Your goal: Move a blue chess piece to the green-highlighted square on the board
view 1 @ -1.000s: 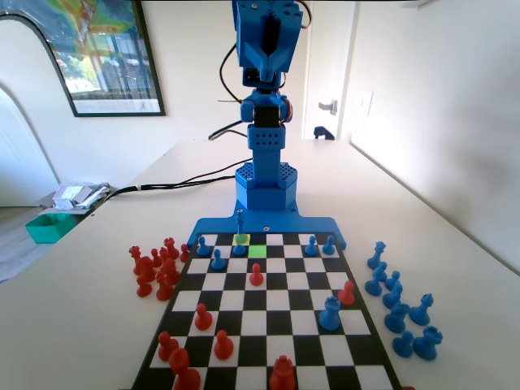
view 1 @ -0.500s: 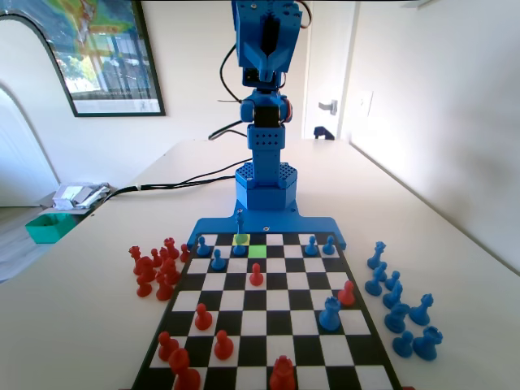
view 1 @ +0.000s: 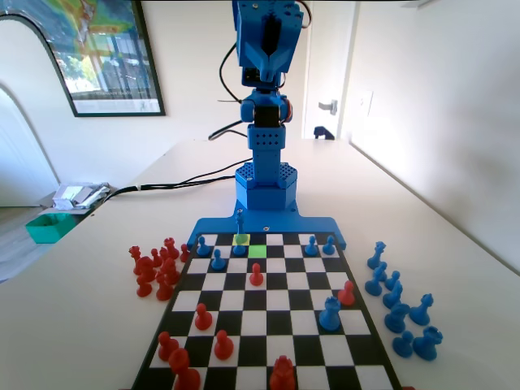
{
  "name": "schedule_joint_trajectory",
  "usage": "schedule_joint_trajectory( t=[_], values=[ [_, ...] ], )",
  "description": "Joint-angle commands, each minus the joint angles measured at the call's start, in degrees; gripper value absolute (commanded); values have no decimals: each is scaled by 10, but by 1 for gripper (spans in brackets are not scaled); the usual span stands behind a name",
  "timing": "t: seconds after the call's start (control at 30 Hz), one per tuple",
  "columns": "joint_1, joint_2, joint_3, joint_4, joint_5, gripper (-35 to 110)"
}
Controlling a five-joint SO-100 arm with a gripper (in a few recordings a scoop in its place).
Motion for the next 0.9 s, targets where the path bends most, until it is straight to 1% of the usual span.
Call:
schedule_joint_trajectory(
  t=[0.0, 0.07, 0.2, 0.3, 0.63, 0.87],
  values=[
    [1, -57, -68, 18, -32, 1],
    [3, -106, -114, 42, -57, 1],
    [24, -182, -182, 88, -155, 1],
    [51, -225, -200, 101, -227, 1],
    [173, -346, -178, 83, -391, 1],
    [245, -359, -70, 33, -468, 1]
  ],
)
